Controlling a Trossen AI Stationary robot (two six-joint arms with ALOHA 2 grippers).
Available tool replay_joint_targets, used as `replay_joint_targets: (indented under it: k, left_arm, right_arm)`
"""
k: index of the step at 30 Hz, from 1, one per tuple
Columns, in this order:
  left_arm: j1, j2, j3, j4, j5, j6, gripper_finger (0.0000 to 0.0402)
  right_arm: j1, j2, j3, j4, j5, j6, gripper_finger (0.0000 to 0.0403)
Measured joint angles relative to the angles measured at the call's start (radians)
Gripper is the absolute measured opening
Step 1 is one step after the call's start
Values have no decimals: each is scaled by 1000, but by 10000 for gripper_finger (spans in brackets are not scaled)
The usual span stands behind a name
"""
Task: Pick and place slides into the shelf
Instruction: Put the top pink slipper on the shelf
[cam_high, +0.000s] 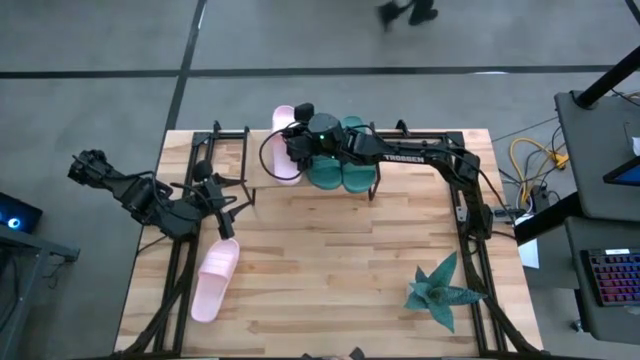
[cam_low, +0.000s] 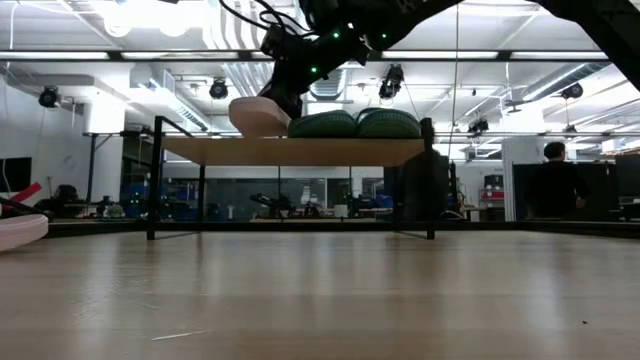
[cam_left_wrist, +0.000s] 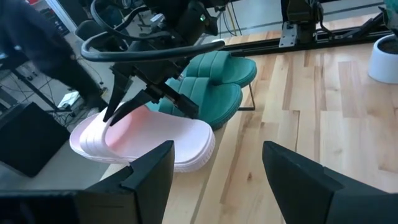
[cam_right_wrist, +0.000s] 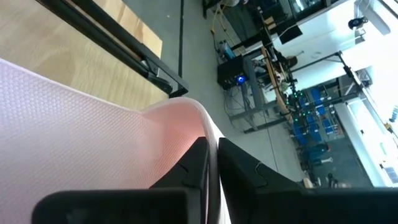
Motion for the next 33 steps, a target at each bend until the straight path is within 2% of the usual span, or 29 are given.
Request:
replay_joint_targets:
  k: [12, 20, 27, 33]
  left_arm:
    - [0, 2, 0, 1, 0, -1, 228]
    - [0, 6, 0, 1, 0, -1, 228]
    - [0, 7, 0, 1, 0, -1, 228]
    - [0, 8, 0, 1, 0, -1, 228]
  right_arm:
    - [2, -11, 0, -58, 25, 45, 90]
    - [8, -11, 94, -264, 26, 105, 131]
    - [14, -10, 191, -362, 28, 140, 150]
    - [14, -10, 198, -364, 49, 145, 151]
